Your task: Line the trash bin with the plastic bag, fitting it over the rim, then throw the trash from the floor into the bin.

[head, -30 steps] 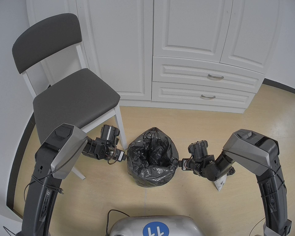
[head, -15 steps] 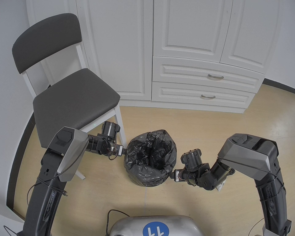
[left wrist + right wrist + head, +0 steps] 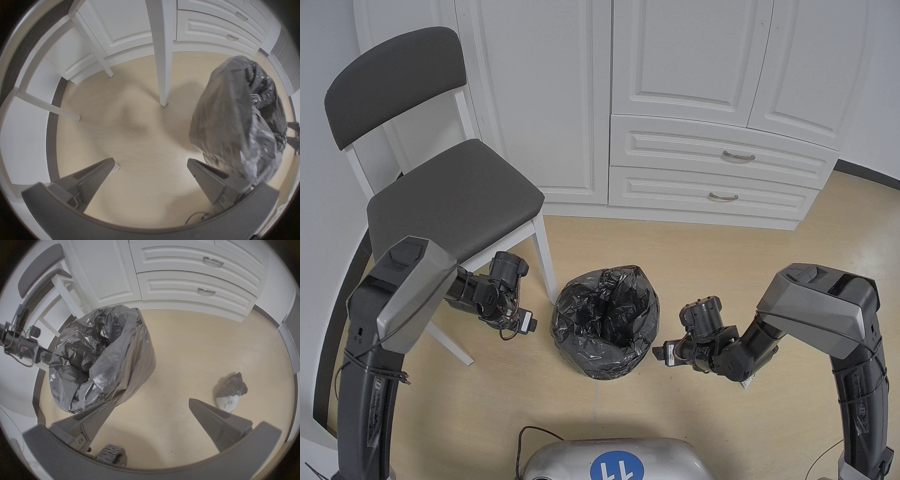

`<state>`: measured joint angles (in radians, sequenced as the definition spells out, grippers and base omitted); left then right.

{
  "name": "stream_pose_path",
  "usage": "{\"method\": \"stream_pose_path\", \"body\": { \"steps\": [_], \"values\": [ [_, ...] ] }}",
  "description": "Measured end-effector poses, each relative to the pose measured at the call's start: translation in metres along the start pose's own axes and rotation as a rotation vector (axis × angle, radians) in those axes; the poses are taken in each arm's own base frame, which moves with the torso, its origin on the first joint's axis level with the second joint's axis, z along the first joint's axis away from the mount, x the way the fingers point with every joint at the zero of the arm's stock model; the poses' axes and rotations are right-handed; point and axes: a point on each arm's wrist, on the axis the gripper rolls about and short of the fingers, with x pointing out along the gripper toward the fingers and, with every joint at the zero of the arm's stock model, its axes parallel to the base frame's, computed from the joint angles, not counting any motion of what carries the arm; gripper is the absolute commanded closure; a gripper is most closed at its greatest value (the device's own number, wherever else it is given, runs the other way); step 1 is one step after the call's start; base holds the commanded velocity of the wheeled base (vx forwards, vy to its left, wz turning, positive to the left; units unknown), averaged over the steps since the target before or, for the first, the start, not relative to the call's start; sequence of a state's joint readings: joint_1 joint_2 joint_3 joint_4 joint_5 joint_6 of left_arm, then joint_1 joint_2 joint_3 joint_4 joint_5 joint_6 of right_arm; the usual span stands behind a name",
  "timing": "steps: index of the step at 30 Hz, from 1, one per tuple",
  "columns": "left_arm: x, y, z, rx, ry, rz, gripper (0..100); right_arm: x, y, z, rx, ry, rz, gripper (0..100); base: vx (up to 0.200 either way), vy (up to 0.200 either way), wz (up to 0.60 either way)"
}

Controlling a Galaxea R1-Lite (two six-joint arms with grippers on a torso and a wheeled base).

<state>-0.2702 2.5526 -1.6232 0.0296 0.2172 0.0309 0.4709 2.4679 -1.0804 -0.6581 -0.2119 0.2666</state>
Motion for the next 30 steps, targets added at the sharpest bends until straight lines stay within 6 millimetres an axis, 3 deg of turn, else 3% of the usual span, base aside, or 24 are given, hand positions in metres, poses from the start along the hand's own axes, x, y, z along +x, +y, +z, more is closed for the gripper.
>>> {"method": "stream_pose_path", "body": {
  "steps": [3, 6, 10, 13, 18, 26, 30],
  "values": [
    [-0.024, 0.002, -0.003, 0.011, -0.005, -0.003, 0, -0.008, -0.006, 0.005, -0.02, -0.01, -0.009, 0, 0.0, 0.0, 0.0],
    [-0.05, -0.008, -0.002, 0.032, -0.046, -0.022, 0, -0.017, -0.012, 0.01, -0.036, -0.018, -0.017, 0, 0.0, 0.0, 0.0],
    [-0.083, -0.04, 0.001, 0.054, -0.122, -0.068, 0, -0.03, -0.016, 0.016, -0.056, -0.034, -0.024, 0, 0.0, 0.0, 0.0],
    [-0.097, -0.061, 0.004, 0.05, -0.163, -0.073, 0, -0.039, -0.018, 0.02, -0.07, -0.043, -0.031, 0, 0.0, 0.0, 0.0],
    [-0.098, -0.086, 0.017, 0.014, -0.211, -0.014, 0, -0.055, -0.019, 0.024, -0.092, -0.076, -0.046, 0, 0.0, 0.0, 0.0],
    [-0.079, -0.125, 0.034, -0.025, -0.21, 0.05, 0, -0.081, -0.027, 0.029, -0.134, -0.167, -0.061, 0, 0.0, 0.0, 0.0],
    [-0.069, -0.136, 0.038, -0.029, -0.188, 0.081, 0, -0.09, -0.03, 0.03, -0.156, -0.2, -0.065, 0, 0.0, 0.0, 0.0]
  ]
}}
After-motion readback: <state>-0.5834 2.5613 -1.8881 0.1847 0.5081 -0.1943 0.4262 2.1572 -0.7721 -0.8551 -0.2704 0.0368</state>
